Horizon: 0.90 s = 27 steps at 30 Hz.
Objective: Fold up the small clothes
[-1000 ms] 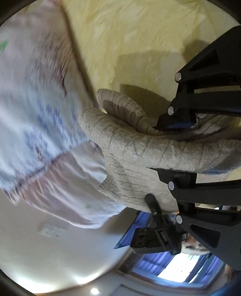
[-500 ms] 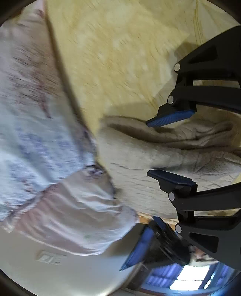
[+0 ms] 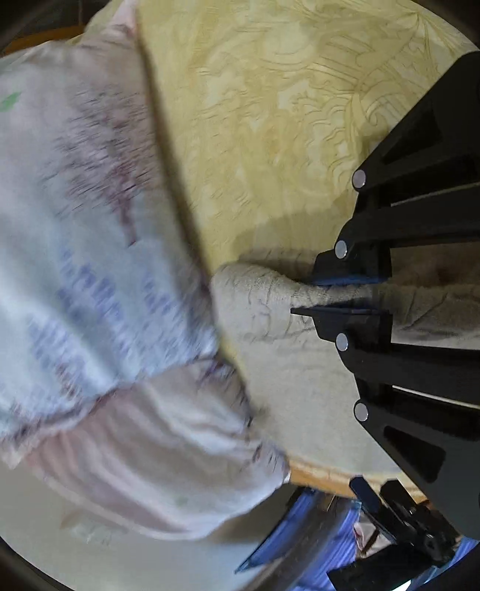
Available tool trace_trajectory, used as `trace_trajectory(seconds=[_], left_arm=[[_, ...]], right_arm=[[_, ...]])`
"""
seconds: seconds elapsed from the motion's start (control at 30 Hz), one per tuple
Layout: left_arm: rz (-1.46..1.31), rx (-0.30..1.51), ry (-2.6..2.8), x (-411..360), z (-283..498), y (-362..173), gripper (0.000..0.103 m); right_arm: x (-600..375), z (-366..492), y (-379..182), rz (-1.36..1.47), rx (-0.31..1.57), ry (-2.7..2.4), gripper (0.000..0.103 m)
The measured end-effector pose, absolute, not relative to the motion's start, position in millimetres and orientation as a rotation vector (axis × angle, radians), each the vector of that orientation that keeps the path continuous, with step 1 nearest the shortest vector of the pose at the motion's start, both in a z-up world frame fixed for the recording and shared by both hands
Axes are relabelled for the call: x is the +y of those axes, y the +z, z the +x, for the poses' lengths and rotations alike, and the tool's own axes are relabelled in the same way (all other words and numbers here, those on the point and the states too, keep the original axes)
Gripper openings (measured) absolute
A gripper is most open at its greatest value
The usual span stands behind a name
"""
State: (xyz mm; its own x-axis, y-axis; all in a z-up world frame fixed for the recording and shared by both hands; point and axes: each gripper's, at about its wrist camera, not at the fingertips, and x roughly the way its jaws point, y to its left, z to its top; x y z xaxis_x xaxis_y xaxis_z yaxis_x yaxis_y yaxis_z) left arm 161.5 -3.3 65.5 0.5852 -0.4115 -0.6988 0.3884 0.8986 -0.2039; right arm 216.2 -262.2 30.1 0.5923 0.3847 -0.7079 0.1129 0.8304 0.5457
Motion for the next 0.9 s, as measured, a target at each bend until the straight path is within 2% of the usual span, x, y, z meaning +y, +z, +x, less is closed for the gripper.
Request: trace_trajectory(seconds=[0.13, 0.17, 0.23, 0.37, 0.5, 0.77, 0.9], left_arm=[[0.025, 0.836, -0.425, -12.3, 163.2, 54.0, 0.078], [0.05, 0.836, -0.408, -16.6, 162.7, 51.9, 0.081], [0.085, 0.822, -0.387, -21.4, 159.0, 50.0, 0.081], [0.078, 0.806, -0.366, -12.5, 148.3, 54.1, 0.081], [0.117, 0.753, -0.276, 0.2, 131.4, 58.3, 0.083], [0.134, 0.87, -0.204, 4.1, 140.9, 32.0, 0.084], [0.06, 0.887, -0.227, 14.9, 135.1, 30.3, 0.084]], right_arm=[[-268.9, 216.7, 21.1, 0.632, 0.963, 0.173, 0.011], [-268.1, 216.2, 23.8, 0.619, 0.96, 0.171, 0.013], [-265.0, 210.0, 32.8, 0.587, 0.946, 0.16, 0.026], [-251.3, 169.5, 67.2, 0.479, 0.83, 0.185, 0.03], [-227.8, 137.3, 83.7, 0.385, 0.775, 0.283, 0.039], [-191.5, 133.4, 56.8, 0.178, 0.888, 0.214, 0.043], [-180.2, 121.7, 57.7, 0.102, 0.872, 0.17, 0.052]])
